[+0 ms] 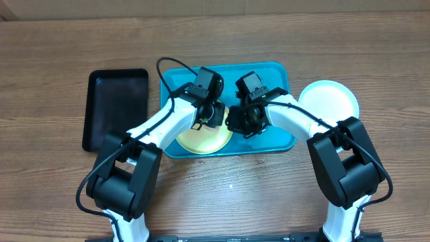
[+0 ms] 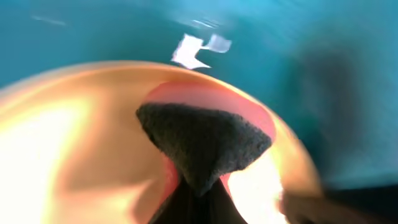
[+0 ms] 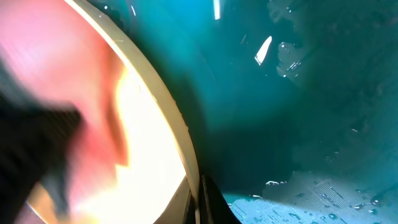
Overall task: Clean dirty plates on tray and stack at the side
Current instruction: 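Scrub the yellow plate with the sponge while right gripper holds it, then lift the sponge away and tilt the yellow plate up with right gripper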
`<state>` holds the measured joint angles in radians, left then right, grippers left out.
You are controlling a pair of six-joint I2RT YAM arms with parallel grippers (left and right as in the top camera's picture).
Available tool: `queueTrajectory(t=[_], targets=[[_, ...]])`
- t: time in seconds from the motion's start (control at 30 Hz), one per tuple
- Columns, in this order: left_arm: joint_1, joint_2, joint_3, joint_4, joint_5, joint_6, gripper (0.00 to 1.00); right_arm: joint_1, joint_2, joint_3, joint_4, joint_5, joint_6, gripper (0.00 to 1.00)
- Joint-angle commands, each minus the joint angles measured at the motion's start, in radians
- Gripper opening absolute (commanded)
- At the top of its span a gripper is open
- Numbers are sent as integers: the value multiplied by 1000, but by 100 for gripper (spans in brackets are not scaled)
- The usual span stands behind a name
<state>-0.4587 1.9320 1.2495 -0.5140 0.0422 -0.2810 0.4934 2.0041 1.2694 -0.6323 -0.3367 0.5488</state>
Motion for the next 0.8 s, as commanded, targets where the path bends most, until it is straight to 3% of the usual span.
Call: queueTrajectory(t=[0.0,0.17,0.4,0.77], targets=[[6,11,13,-14,-306,-64,4,10,22,-13,-1,-1,-6,4],[61,11,182,-262,-314,-89,4,8,22,-13,0,2,-6,4],[171,11,444,-565,-62,-93,4,-10,-3,34,-64,34,-7,4],[194,11,446,-594,-16,-93,6,18,-169,291,-432,628,-41,4]])
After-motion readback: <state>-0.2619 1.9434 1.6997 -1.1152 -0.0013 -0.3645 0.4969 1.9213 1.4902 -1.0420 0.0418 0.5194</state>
